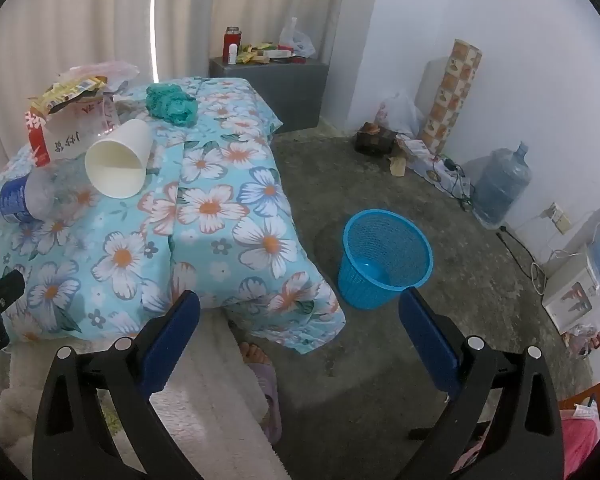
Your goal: Collect trash
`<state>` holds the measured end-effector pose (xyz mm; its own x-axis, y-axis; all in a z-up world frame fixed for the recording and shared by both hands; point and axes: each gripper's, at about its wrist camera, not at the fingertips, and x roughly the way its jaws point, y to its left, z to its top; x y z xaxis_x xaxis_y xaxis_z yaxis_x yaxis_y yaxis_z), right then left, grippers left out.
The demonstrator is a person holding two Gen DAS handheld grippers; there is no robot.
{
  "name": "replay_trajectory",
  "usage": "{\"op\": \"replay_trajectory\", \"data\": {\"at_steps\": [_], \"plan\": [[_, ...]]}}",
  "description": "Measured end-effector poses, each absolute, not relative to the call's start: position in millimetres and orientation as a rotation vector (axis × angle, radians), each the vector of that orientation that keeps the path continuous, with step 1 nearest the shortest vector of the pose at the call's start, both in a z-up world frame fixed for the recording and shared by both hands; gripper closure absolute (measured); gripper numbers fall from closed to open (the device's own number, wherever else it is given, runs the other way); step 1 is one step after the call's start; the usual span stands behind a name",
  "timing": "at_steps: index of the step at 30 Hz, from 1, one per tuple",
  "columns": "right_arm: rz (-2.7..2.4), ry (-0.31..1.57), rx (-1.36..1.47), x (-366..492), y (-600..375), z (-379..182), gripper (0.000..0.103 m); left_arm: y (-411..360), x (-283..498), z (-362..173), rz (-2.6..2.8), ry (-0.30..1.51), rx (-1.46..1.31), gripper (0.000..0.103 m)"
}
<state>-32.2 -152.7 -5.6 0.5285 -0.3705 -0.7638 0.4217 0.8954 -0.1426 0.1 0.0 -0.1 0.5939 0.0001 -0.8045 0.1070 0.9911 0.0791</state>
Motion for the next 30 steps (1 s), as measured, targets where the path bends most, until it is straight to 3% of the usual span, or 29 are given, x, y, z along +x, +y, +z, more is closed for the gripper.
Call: {"op": "replay_trajectory", "data": {"at_steps": [30], "plan": [[-0.471, 0.895, 0.068, -31.2, -150.0, -2.4, 0.006, 5.8, -1.4, -3.9, -0.062, 0.942, 0.122, 0.008]]}}
